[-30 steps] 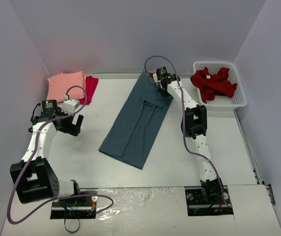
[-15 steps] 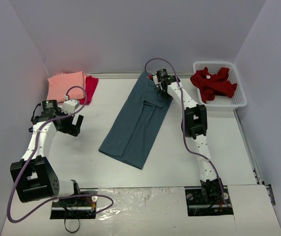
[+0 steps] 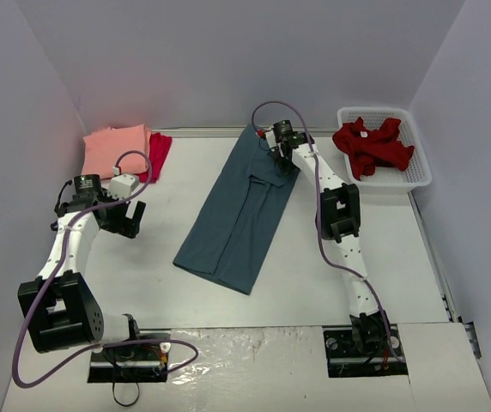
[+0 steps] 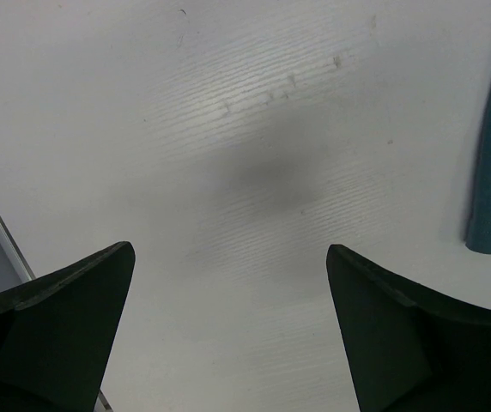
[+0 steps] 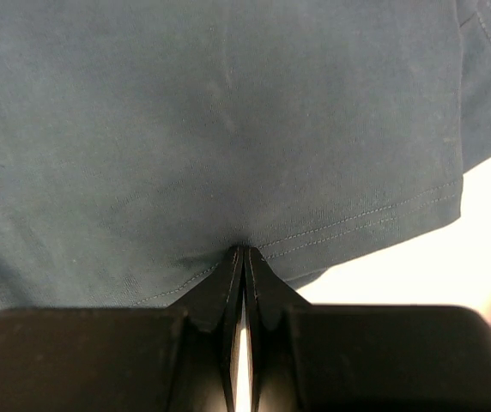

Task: Fold and stack the t-shirts
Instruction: Rotate the tshirt 90 degrees

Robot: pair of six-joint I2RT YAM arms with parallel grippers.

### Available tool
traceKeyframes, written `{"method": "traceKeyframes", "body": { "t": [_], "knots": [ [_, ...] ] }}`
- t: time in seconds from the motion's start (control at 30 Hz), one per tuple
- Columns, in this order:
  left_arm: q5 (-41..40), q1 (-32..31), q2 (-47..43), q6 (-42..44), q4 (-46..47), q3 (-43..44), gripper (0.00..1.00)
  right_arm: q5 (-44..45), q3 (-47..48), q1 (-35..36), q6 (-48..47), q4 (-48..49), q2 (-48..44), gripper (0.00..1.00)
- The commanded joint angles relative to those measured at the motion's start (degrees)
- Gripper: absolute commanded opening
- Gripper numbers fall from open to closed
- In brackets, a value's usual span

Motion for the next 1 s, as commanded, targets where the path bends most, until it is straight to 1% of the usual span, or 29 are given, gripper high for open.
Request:
{"method": "traceKeyframes", "body": {
  "t": [0.0, 0.1, 0.27, 0.5, 0.77, 0.87, 0.97],
  "knots": [
    [-0.89, -0.14, 0.19, 0.32, -0.29, 1.26, 0.94, -5.88, 3.03, -0.63, -0.47, -0.93, 3.21, 0.00],
    [-1.24, -0.14, 0.72, 0.32, -0.73, 1.69, 0.94, -8.53, 5.15, -0.64, -0.73, -0.58, 4.70, 0.00],
    [-2.47, -0.05, 1.95, 0.23, -0.91, 1.87, 0.94, -15.37, 5.59, -0.29, -1.43, -0.57, 6.37, 0.00],
    [-3.09, -0.05, 3.27, 0.23, -0.73, 1.96, 0.94, -18.82, 6.82, 0.94, -4.07, -0.66, 7.86, 0.00],
    [-3.09, -0.05, 5.29, 0.32, -0.73, 2.31, 0.94, -16.98, 10.33, 1.91, -6.09, 0.39, 9.19, 0.00],
    [-2.92, -0.05, 5.38, 0.32, -0.65, 2.31, 0.94, -11.45, 10.07, 2.44, -4.69, 3.72, 8.57, 0.01],
    [-2.83, -0.05, 4.85, 0.32, -0.73, 2.31, 0.94, -6.79, 8.24, 2.62, -2.76, 7.68, 5.77, 0.00]
  ]
}}
